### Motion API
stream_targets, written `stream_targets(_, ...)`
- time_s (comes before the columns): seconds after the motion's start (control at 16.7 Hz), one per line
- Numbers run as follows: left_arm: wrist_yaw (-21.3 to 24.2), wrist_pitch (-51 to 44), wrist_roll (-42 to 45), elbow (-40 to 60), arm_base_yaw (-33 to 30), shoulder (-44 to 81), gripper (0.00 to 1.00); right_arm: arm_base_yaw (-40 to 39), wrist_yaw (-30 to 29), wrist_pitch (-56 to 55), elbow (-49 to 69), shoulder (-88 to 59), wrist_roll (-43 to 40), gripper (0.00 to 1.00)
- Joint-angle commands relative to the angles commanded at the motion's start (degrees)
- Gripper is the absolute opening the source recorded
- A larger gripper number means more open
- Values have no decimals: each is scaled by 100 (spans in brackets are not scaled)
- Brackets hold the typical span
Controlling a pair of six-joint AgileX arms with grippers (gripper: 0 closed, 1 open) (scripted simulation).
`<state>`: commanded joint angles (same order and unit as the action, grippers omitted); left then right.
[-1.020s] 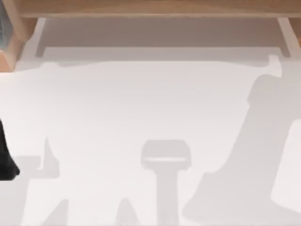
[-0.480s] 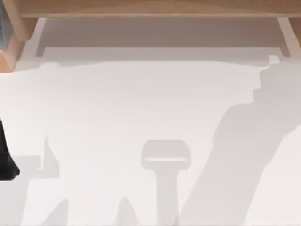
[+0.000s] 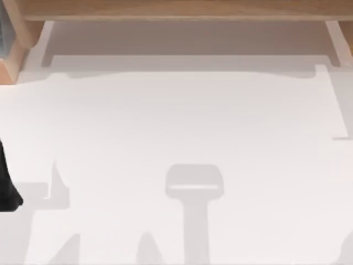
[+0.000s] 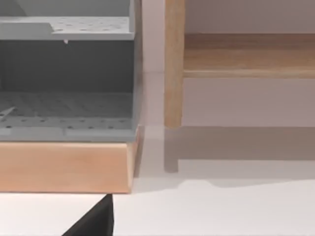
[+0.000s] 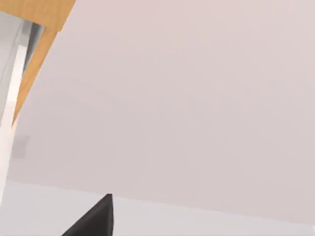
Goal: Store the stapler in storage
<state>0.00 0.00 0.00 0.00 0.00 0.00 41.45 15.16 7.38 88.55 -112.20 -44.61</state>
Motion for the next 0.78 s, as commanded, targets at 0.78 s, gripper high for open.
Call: stream_targets(0.78, 0, 0, 0, 0, 0, 0, 100, 802, 2016, -8472, -5457, -42, -3593, 100)
